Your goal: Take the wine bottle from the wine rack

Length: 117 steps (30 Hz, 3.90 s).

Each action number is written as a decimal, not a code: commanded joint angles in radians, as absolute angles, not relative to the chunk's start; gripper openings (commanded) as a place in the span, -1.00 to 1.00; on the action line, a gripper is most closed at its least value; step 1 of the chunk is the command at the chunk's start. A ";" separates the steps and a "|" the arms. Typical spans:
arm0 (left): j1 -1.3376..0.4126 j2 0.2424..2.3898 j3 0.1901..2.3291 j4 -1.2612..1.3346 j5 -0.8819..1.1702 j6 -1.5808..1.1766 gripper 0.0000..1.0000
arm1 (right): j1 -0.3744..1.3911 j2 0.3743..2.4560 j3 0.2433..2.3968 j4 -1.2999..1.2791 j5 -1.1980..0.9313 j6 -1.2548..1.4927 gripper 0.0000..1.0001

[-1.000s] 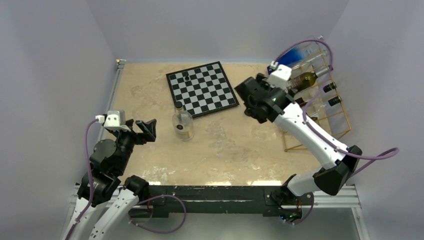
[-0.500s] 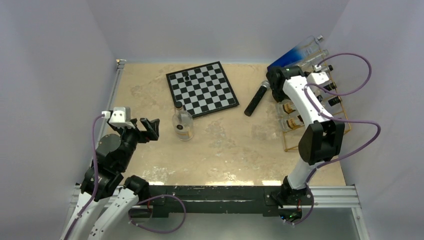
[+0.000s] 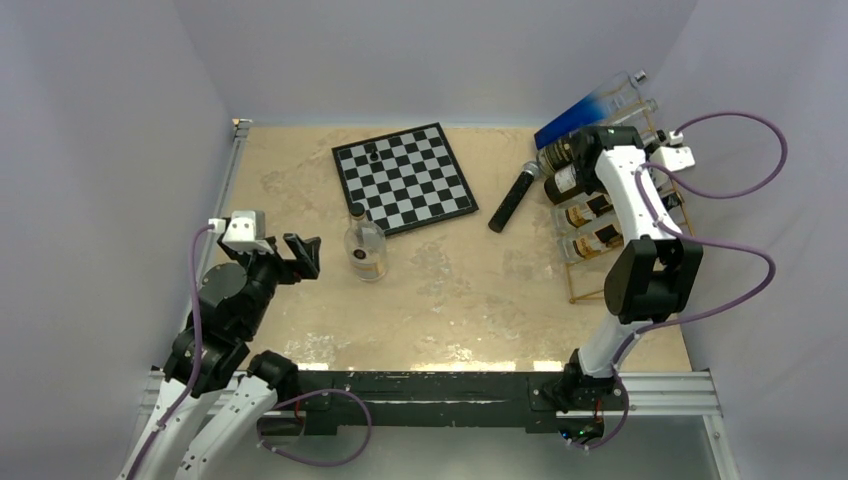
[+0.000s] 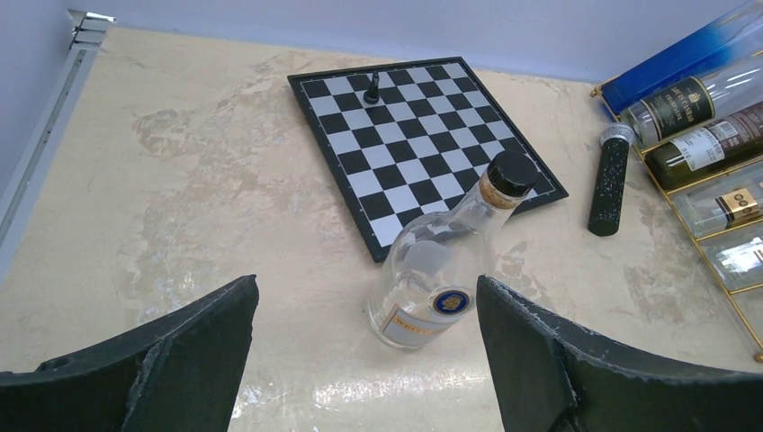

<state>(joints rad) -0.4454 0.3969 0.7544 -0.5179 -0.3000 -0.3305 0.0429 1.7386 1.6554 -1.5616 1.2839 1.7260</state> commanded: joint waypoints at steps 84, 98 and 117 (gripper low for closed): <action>-0.448 0.395 0.755 -0.486 -0.285 -0.347 0.88 | -0.186 1.696 1.497 -0.682 0.938 0.698 0.52; -0.448 0.380 0.755 -0.487 -0.293 -0.345 0.88 | -0.218 1.648 1.454 -0.625 0.877 0.651 -0.18; -0.448 0.346 0.758 -0.488 -0.279 -0.341 0.88 | -0.063 1.431 1.427 -0.558 0.922 0.457 -1.00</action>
<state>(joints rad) -0.4454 0.3561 0.7513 -0.5148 -0.2909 -0.3313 -0.0891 1.4956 1.4105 -0.6018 0.8974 0.4953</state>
